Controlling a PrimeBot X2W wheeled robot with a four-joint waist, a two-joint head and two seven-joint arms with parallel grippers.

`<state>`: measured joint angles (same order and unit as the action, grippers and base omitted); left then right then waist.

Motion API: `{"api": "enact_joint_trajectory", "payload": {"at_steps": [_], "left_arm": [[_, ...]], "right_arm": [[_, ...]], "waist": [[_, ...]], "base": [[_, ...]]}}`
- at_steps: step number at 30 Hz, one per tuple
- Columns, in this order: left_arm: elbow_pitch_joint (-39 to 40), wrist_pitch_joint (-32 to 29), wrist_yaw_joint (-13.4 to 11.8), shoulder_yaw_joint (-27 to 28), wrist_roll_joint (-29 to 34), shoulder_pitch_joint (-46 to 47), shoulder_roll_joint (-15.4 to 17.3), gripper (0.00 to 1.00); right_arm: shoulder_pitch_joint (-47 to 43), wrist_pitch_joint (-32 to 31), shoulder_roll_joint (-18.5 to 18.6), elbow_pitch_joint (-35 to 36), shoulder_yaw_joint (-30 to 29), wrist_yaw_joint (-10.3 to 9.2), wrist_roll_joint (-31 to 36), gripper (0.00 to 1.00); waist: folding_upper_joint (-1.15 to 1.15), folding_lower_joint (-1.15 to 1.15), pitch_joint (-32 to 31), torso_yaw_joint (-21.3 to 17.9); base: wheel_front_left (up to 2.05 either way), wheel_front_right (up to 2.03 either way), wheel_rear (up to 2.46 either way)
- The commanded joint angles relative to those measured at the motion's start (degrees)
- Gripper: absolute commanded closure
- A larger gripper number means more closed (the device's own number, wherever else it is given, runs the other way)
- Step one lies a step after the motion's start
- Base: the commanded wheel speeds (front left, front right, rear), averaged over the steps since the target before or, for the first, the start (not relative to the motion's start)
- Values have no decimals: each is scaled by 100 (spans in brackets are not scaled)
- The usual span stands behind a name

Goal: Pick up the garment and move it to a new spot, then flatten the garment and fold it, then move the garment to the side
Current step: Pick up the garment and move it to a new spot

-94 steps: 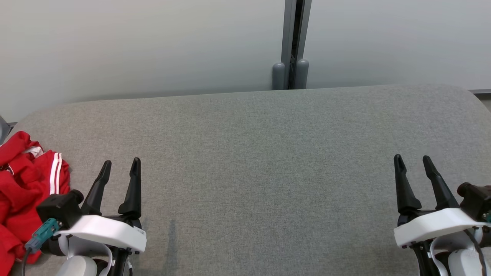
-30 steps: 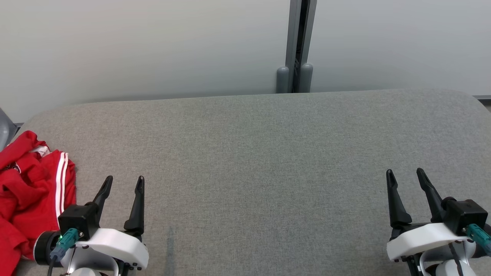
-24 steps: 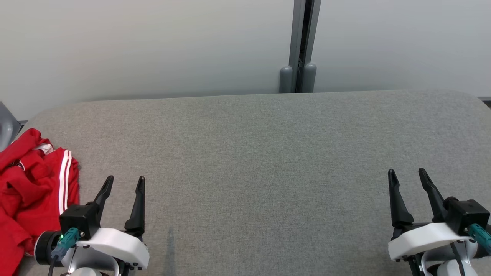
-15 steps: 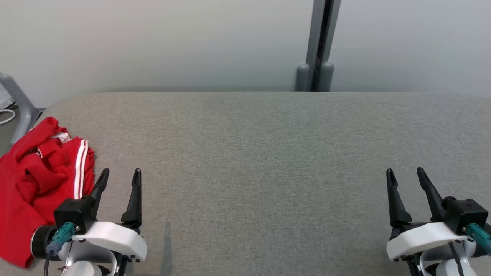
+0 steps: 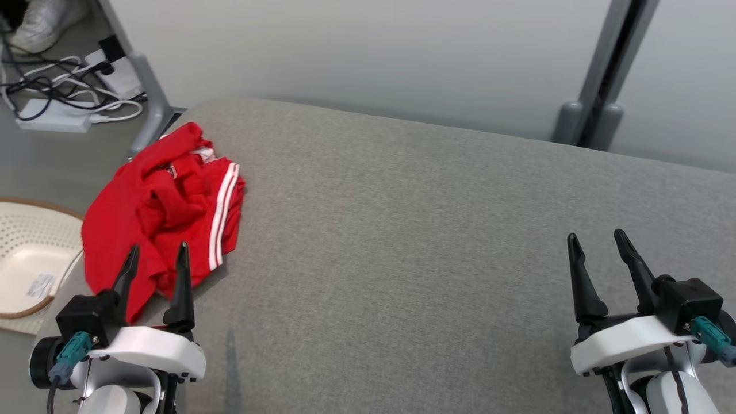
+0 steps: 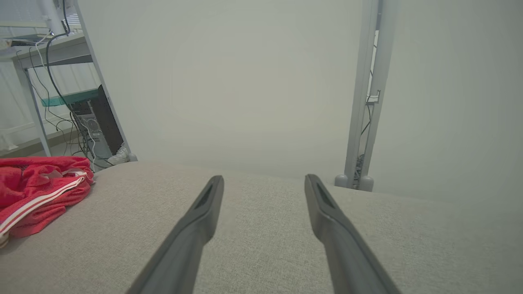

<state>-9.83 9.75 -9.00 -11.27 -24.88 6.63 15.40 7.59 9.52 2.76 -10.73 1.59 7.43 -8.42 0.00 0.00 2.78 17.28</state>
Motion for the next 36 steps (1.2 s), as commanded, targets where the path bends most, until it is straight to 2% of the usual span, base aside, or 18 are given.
{"api": "enact_joint_trajectory", "payload": {"at_steps": [1, 8, 14, 36], "left_arm": [[-19, 38, 2, 24, -42, 89, 19, 0], [-135, 162, -21, 113, -130, 99, -1, 0], [-182, 226, -36, 108, -143, 129, -35, 0], [-143, 270, -61, 203, -260, 415, 58, 0]], "right_arm": [[26, -22, 32, 28, -11, 10, 44, 0], [124, -88, 35, 116, 103, 10, 58, 0], [157, -123, 36, 161, 104, 10, 74, 0], [207, -143, 43, 192, 133, 10, 65, 0]], "waist": [[0, 0, 72, 331], [0, 0, 131, 808], [0, 0, 182, 991], [0, 0, 268, 933]], "base": [[0, 0, 0], [0, 0, 0], [0, 0, 0], [0, 0, 0]]}}
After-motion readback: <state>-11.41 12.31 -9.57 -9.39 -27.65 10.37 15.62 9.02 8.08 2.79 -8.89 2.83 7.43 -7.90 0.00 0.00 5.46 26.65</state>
